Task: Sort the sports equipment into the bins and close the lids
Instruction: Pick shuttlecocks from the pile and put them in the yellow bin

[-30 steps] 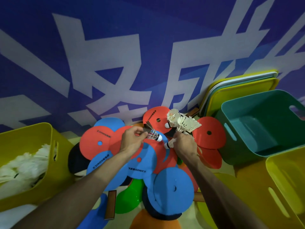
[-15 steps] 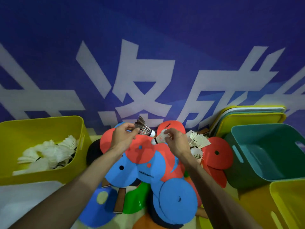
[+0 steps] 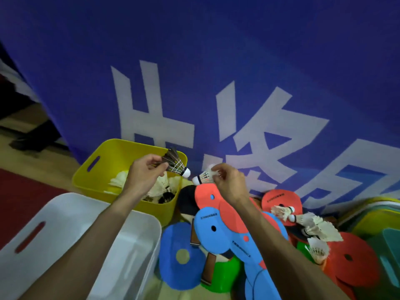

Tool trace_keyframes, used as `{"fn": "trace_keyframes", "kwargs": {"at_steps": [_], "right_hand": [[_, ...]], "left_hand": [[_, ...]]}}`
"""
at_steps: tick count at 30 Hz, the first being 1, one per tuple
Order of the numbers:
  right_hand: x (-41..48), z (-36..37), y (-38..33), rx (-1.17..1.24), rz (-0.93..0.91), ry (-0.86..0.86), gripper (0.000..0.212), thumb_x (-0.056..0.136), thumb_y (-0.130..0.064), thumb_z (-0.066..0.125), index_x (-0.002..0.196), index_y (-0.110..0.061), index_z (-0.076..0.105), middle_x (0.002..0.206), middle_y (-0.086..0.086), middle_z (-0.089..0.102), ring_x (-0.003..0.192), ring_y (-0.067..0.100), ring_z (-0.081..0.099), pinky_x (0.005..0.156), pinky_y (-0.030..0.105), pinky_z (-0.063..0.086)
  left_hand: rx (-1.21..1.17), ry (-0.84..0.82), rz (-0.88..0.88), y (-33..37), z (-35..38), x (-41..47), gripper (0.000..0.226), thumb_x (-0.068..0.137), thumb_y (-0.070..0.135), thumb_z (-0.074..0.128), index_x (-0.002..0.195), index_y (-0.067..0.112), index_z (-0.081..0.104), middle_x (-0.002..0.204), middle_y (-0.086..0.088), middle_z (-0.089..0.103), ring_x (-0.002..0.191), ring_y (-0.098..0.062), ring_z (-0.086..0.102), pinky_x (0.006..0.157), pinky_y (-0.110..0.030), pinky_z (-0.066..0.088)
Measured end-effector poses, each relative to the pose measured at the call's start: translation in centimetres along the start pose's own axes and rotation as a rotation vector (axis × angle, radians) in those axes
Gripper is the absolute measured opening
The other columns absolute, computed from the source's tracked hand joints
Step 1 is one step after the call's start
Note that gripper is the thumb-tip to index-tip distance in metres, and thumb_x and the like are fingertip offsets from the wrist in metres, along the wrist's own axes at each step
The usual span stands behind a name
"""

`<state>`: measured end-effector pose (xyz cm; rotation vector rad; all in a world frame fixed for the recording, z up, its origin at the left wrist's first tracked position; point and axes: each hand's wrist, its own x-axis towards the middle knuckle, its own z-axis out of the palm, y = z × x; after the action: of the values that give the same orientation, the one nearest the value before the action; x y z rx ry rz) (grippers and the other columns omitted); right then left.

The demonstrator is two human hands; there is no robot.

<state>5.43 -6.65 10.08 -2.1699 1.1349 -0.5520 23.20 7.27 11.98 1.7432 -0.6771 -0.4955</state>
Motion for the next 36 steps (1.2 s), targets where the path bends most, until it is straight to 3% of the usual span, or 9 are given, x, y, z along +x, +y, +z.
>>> {"fn": "trace_keyframes", "kwargs": {"at_steps": [3,7,10,16,20,26,30,34,36], "right_hand": [[0.7,2.2,-2.4,-0.015,-0.060,-0.046,0.023,0.085,-0.010,0.059,0.105,-0.018,0.068,0.100,0.006,0.073,0.092,0.022,0.066,0.072,0.018,0.041],[1.4,4.0,-4.3,-0.026,-0.095,-0.093,0.025,0.087,-0.009,0.057,0.109,-0.016,0.067,0.103,0.007,0.071,0.094,0.022,0.065,0.072,0.017,0.040],[2.0,5.3,-5.0,-0.032,-0.106,-0.125,0.025,0.088,-0.009,0.056,0.111,-0.015,0.067,0.104,0.009,0.070,0.094,0.021,0.063,0.069,0.012,0.037],[2.6,7.9,-6.0,-0.032,-0.146,-0.291,0.031,0.091,-0.010,0.054,0.120,-0.018,0.063,0.111,0.007,0.069,0.097,0.019,0.063,0.075,0.013,0.039],[2.6,8.3,-5.8,-0.029,-0.157,-0.424,0.033,0.093,-0.014,0.055,0.125,-0.023,0.060,0.124,0.001,0.063,0.105,0.014,0.061,0.083,0.019,0.046],[2.5,5.7,-3.5,-0.018,-0.077,-0.339,0.028,0.093,-0.012,0.055,0.119,-0.016,0.064,0.120,0.001,0.066,0.101,0.012,0.061,0.085,0.018,0.045],[1.6,2.2,-0.4,-0.003,-0.006,-0.252,0.027,0.092,-0.011,0.056,0.117,-0.014,0.065,0.115,-0.001,0.067,0.090,0.005,0.057,0.077,0.010,0.037],[0.2,-1.8,4.0,0.034,0.124,-0.150,0.022,0.090,-0.012,0.058,0.110,-0.015,0.069,0.108,0.001,0.070,0.087,0.010,0.061,0.075,0.012,0.040],[-0.5,-3.6,6.4,0.049,0.171,-0.103,0.023,0.090,-0.010,0.056,0.107,-0.016,0.069,0.104,0.001,0.071,0.082,0.010,0.061,0.066,0.011,0.041]], "left_hand": [[0.026,0.057,-0.048,-1.6,-3.1,0.2,0.010,0.086,0.012,0.066,0.095,0.008,0.064,0.081,-0.006,0.067,0.070,-0.020,0.064,0.058,-0.020,0.045],[0.012,0.132,-0.105,-3.8,-6.2,1.3,0.007,0.086,0.012,0.065,0.093,0.010,0.064,0.086,-0.007,0.067,0.078,-0.027,0.067,0.077,-0.040,0.053],[0.015,0.161,-0.145,-5.4,-7.4,2.3,0.006,0.087,0.012,0.064,0.093,0.012,0.064,0.088,-0.010,0.069,0.080,-0.026,0.068,0.082,-0.044,0.054],[-0.001,0.074,-0.170,-7.1,-7.4,3.2,0.018,0.090,0.013,0.060,0.104,0.019,0.068,0.105,-0.004,0.070,0.096,-0.014,0.066,0.085,-0.033,0.052],[-0.015,0.024,-0.121,-6.6,-6.4,3.3,0.015,0.089,0.015,0.063,0.100,0.022,0.069,0.107,0.000,0.069,0.102,-0.014,0.064,0.080,-0.022,0.048],[0.010,-0.056,-0.062,-4.9,-3.4,3.3,0.015,0.088,0.012,0.062,0.096,0.023,0.069,0.103,0.002,0.069,0.103,-0.014,0.063,0.093,-0.032,0.050],[0.047,-0.153,-0.013,-3.1,1.0,2.7,0.014,0.088,0.012,0.062,0.097,0.021,0.069,0.100,0.002,0.069,0.098,-0.010,0.063,0.089,-0.024,0.048],[0.100,-0.293,0.037,-1.5,6.5,1.8,0.012,0.088,0.013,0.063,0.094,0.022,0.067,0.098,0.006,0.069,0.093,-0.008,0.063,0.083,-0.020,0.047],[0.131,-0.387,0.064,-1.0,9.2,1.1,0.013,0.087,0.011,0.063,0.094,0.021,0.066,0.097,0.005,0.069,0.090,-0.008,0.063,0.080,-0.017,0.047]]}}
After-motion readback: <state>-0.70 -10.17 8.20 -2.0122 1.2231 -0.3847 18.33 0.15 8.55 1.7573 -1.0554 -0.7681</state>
